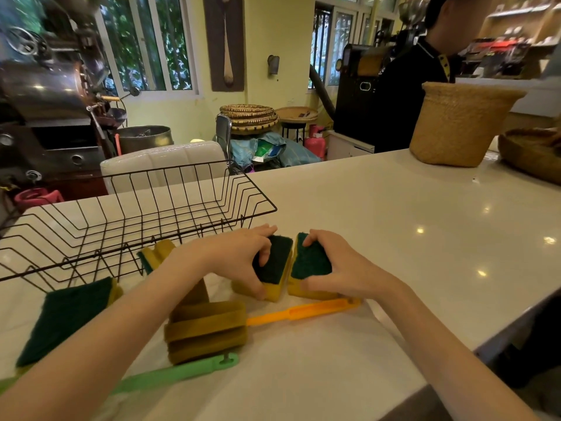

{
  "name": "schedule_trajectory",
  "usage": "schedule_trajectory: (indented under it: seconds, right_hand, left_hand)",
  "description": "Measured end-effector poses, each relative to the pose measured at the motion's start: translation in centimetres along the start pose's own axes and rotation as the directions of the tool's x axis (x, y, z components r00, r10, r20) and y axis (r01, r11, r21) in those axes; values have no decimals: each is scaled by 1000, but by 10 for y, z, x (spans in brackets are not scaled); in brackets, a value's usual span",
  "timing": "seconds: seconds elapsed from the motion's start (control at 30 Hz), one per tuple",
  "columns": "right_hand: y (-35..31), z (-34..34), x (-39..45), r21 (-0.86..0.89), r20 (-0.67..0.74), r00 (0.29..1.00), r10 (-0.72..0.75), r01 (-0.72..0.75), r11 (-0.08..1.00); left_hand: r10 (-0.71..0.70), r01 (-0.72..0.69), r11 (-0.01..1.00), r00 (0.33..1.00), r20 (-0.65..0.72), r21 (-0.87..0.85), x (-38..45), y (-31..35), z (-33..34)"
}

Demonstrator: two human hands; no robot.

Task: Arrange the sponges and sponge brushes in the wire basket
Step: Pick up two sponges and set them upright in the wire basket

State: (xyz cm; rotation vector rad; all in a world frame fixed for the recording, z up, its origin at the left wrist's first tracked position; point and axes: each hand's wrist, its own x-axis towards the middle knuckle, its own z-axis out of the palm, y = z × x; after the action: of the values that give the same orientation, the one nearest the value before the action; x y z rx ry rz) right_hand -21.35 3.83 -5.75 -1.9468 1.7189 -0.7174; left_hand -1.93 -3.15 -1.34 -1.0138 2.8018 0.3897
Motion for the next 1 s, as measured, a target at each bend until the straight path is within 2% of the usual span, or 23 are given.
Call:
schedule_trajectory:
  seconds: [0.17, 0.37, 0.47, 0.7, 1.0]
  right_hand:
    - [-6, -12, -5, -75, 91, 996, 13, -6, 997]
    - [-13, -30, 5, -231, 226, 973, 44, 9, 973]
    - [-15, -47, 7, -320, 288, 955, 68, 29, 947]
    - [-44, -93, 9, -304, 213, 977, 19, 48, 952]
    - [-88, -107, 69, -275, 163, 978, -129, 171, 946]
  left_hand:
    - [12, -18, 998, 995, 95, 61, 9, -1, -13]
    - [36, -42, 994, 997, 61, 101, 11, 1, -16]
    - [75, -79, 995, 996, 57, 60, 8, 5, -20]
    - [157, -159, 987, 982, -108, -12, -14, 15, -70]
    - [36, -43, 999, 969, -243, -25, -43, -24, -120]
